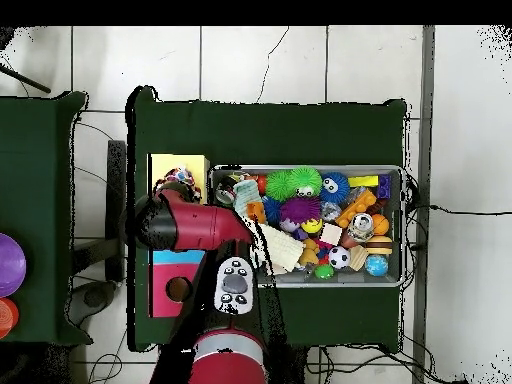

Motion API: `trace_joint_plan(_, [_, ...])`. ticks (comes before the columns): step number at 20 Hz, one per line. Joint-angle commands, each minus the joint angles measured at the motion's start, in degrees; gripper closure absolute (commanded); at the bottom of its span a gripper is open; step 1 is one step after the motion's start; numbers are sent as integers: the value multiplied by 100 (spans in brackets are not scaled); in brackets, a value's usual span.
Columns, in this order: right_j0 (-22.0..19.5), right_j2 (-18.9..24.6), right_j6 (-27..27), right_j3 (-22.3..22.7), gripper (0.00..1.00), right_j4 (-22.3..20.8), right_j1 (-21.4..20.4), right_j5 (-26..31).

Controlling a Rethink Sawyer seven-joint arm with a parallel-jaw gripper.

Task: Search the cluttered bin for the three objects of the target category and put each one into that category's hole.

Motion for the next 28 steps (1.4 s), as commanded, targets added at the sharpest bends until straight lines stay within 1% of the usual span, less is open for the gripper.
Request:
trace_joint_plan(1, [-158,-78,567,297,100,-222,-15,663])
trace_joint_plan(11, [-108,-90,661,290,100,-228,98,448])
trace_joint_plan(14, [-68,-96,884,442,100,-99,81,349])
trace_joint_plan(15, [-37,-143,894,421,0,-116,98,265])
trace_joint_plan(18, [-72,-101,896,459,0,-138,88,130])
trace_joint_plan(20, [-87,-107,783,385,0,-225,99,82])
trace_joint_plan(22, [-120,-61,814,448,0,-216,119,0])
trace_joint_plan(28, [-179,-20,811,423,0,-188,149,-16])
